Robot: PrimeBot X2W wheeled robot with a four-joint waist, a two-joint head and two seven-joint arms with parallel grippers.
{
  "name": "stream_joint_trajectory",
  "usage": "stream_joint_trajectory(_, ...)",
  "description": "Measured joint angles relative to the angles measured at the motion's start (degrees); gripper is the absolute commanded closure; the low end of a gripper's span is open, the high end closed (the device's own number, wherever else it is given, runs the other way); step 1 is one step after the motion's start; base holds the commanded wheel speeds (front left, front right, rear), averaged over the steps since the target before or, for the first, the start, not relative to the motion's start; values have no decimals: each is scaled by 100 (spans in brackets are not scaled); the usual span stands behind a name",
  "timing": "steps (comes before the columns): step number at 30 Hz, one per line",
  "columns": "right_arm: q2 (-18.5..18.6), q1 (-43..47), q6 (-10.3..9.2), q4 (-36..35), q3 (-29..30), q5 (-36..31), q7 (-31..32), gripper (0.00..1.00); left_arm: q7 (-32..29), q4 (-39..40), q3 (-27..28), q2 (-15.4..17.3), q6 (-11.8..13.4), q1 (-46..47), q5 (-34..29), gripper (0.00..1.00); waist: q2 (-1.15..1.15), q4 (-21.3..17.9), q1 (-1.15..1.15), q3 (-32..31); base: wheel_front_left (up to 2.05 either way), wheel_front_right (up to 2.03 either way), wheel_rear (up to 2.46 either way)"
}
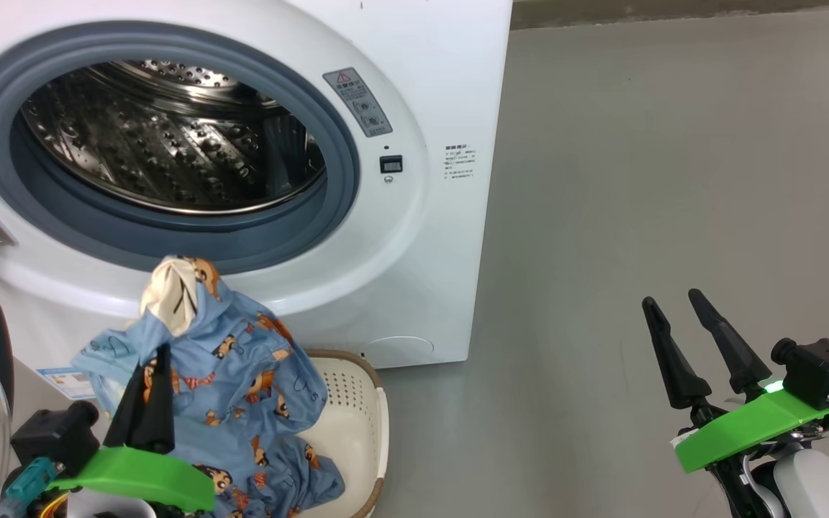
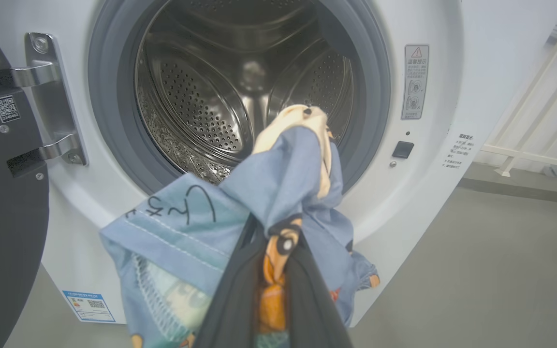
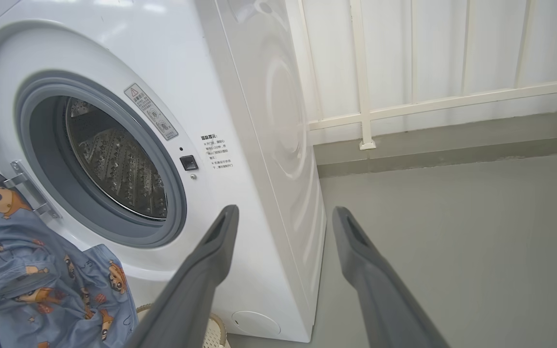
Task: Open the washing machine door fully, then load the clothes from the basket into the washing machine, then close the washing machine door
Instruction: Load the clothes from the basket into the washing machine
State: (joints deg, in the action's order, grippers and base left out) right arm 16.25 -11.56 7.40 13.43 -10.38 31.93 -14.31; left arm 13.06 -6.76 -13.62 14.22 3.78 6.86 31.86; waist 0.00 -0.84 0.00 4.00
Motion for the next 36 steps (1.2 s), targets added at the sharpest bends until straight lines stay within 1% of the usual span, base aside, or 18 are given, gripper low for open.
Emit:
stream_joint_trajectory(12,49,-1,0,12,-62,-1,0,0,5,88,52,4,51,67,-35,100,0,-41,0,58,0,0,0)
stream_joint_trajectory(18,74,-7,0,4,-132,0,0,0,3,-101,148,74,47,656,-38,100,0,-60,0,188,0,0,0)
stream_joint_trajectory(21,81,-28,0,-19,-185,-1,0,0,-2,-465,175,103,-14,1039,-38,100,0,-83,0,315,0,0,0)
stream_joint_trajectory(27,89,-277,0,-88,-227,-1,0,0,47,-1334,350,118,-241,1940,0,100,0,-184,0,675,0,0,0)
stream_joint_trajectory(30,91,-386,0,-116,-237,-1,0,0,66,-1841,409,119,-372,2435,32,100,0,-259,0,892,0,0,0)
stream_joint_trajectory(36,53,-627,0,-247,-277,-2,0,0,108,-2813,510,179,-523,3343,21,100,0,-452,0,1375,0,0,0)
